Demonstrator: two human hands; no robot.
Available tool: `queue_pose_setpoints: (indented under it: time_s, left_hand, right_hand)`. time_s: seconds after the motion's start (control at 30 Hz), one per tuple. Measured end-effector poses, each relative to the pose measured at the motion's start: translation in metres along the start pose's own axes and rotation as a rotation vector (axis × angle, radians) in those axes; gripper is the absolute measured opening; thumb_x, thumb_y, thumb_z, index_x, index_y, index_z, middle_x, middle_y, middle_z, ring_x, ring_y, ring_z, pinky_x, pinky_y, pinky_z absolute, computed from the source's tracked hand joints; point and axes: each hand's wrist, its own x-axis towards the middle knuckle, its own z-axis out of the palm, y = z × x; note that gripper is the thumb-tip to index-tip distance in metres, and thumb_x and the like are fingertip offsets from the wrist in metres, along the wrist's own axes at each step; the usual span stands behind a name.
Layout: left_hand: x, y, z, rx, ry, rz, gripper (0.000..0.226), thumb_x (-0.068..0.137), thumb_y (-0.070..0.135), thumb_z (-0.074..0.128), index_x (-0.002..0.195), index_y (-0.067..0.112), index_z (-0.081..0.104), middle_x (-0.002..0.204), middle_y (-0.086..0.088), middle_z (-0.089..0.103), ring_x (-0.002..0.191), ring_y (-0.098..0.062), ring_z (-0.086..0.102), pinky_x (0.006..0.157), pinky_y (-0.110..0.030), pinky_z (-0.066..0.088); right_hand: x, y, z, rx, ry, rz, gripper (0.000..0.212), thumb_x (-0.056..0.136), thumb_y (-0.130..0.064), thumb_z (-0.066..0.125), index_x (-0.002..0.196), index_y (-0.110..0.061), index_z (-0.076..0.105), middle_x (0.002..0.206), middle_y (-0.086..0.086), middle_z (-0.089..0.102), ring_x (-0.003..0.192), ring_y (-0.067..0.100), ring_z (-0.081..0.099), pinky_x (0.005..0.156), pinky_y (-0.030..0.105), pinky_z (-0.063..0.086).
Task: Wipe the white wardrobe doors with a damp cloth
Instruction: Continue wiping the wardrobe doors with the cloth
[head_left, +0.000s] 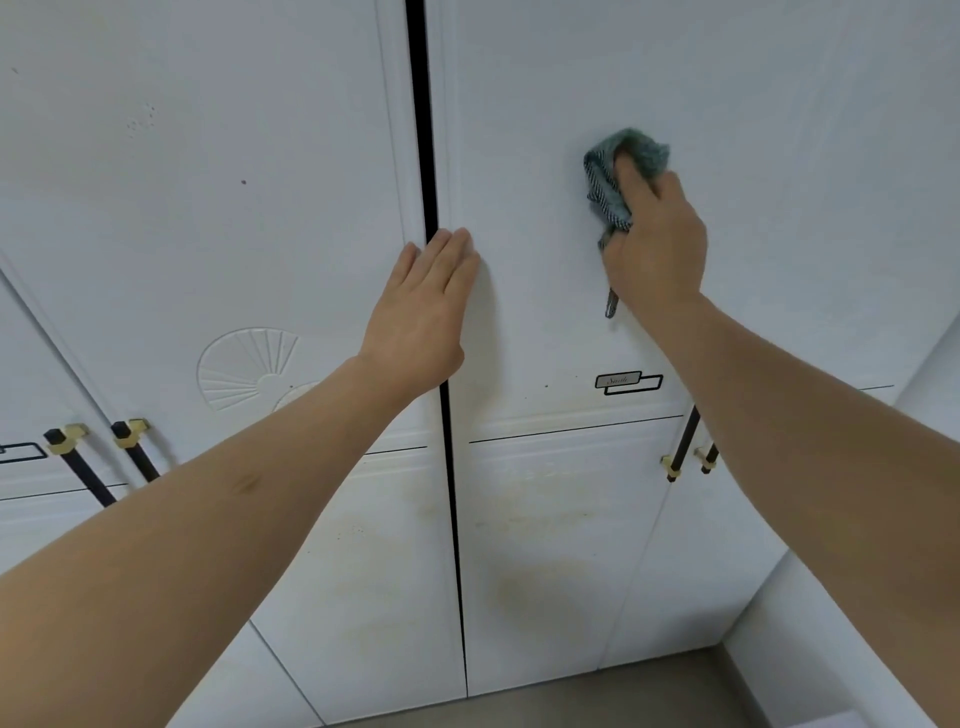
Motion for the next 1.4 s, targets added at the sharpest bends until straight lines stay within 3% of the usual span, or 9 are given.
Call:
queue_pose_setpoints:
  time_s: [0.1, 0.33, 0.53, 0.77, 0.87, 0.97, 1.07, 1.23, 1.4]
  left_hand:
    - [0.000, 0.003, 0.003, 0.004, 0.002, -0.010, 0.085, 0.062, -0.011, 0.049, 0.147, -0.004, 0.039, 0.161, -0.020, 0.028, 0.152, -0.037, 0.021, 0.123, -0.054, 0.016]
    - [0.004, 0.020, 0.009, 0.077, -0.052, 0.040, 0.088, 0.067, -0.006, 0.051, 0.153, -0.001, 0.030, 0.165, -0.024, 0.011, 0.153, -0.041, 0.007, 0.124, -0.056, 0.006]
    - [0.023, 0.034, 0.003, 0.041, -0.086, 0.052, 0.082, 0.075, 0.001, 0.056, 0.153, -0.001, 0.030, 0.166, -0.018, 0.012, 0.154, -0.037, 0.007, 0.125, -0.050, 0.008]
    - [0.028, 0.021, 0.003, 0.016, -0.001, 0.100, 0.079, 0.065, -0.001, 0.053, 0.143, -0.004, 0.046, 0.156, -0.015, 0.038, 0.146, -0.036, 0.032, 0.117, -0.047, 0.032]
    - [0.028, 0.017, 0.003, 0.006, -0.006, 0.123, 0.080, 0.066, -0.001, 0.053, 0.146, -0.004, 0.044, 0.158, -0.016, 0.037, 0.147, -0.036, 0.030, 0.118, -0.048, 0.030]
    - [0.024, 0.019, 0.007, -0.014, -0.019, 0.099, 0.082, 0.068, 0.000, 0.055, 0.149, -0.004, 0.040, 0.161, -0.017, 0.031, 0.150, -0.037, 0.024, 0.122, -0.050, 0.023]
    - [0.022, 0.025, 0.009, -0.009, -0.052, 0.084, 0.084, 0.071, 0.004, 0.059, 0.151, -0.003, 0.035, 0.165, -0.017, 0.021, 0.154, -0.035, 0.013, 0.126, -0.048, 0.010]
    - [0.023, 0.030, 0.009, 0.021, -0.095, 0.076, 0.080, 0.075, 0.007, 0.060, 0.150, -0.002, 0.033, 0.166, -0.019, 0.012, 0.154, -0.038, 0.004, 0.125, -0.051, 0.005]
    - [0.022, 0.025, 0.007, 0.002, -0.086, 0.082, 0.084, 0.074, 0.000, 0.055, 0.154, 0.000, 0.028, 0.167, -0.013, 0.011, 0.155, -0.032, 0.002, 0.126, -0.045, 0.005]
  right_hand:
    - [-0.017, -0.007, 0.013, 0.042, -0.069, -0.042, 0.073, 0.077, -0.012, 0.064, 0.147, -0.024, 0.050, 0.137, 0.014, 0.054, 0.101, 0.040, 0.061, 0.075, 0.042, 0.054]
    - [-0.136, 0.006, 0.047, -0.074, -0.365, -0.288, 0.068, 0.067, 0.000, 0.071, 0.130, -0.025, 0.064, 0.109, 0.008, 0.061, 0.078, 0.032, 0.057, 0.049, 0.036, 0.052]
    - [-0.093, 0.028, 0.021, -0.144, -0.451, -0.544, 0.066, 0.073, -0.002, 0.069, 0.135, -0.024, 0.060, 0.109, 0.012, 0.062, 0.074, 0.036, 0.060, 0.051, 0.039, 0.051]
    - [-0.003, 0.029, -0.010, 0.022, -0.065, 0.020, 0.075, 0.082, -0.006, 0.060, 0.153, -0.022, 0.042, 0.133, 0.016, 0.053, 0.101, 0.037, 0.060, 0.083, 0.042, 0.053]
    - [-0.031, 0.020, 0.010, 0.036, -0.076, -0.002, 0.073, 0.081, -0.006, 0.066, 0.150, -0.020, 0.047, 0.136, 0.014, 0.054, 0.102, 0.038, 0.061, 0.081, 0.040, 0.054]
    - [-0.094, 0.007, 0.040, 0.071, -0.324, -0.069, 0.071, 0.080, -0.005, 0.063, 0.146, -0.028, 0.049, 0.132, 0.010, 0.053, 0.099, 0.036, 0.059, 0.079, 0.041, 0.055]
    - [-0.141, 0.000, 0.053, -0.010, -0.424, -0.207, 0.069, 0.073, -0.003, 0.061, 0.136, -0.029, 0.057, 0.114, 0.007, 0.058, 0.077, 0.031, 0.056, 0.058, 0.040, 0.054]
    - [-0.114, 0.014, 0.030, -0.076, -0.461, -0.452, 0.070, 0.069, 0.004, 0.067, 0.133, -0.023, 0.062, 0.107, 0.011, 0.061, 0.071, 0.033, 0.057, 0.050, 0.034, 0.047]
    - [-0.038, 0.041, -0.008, -0.022, -0.146, 0.045, 0.075, 0.083, -0.009, 0.067, 0.151, -0.028, 0.042, 0.137, 0.013, 0.052, 0.100, 0.040, 0.061, 0.080, 0.041, 0.053]
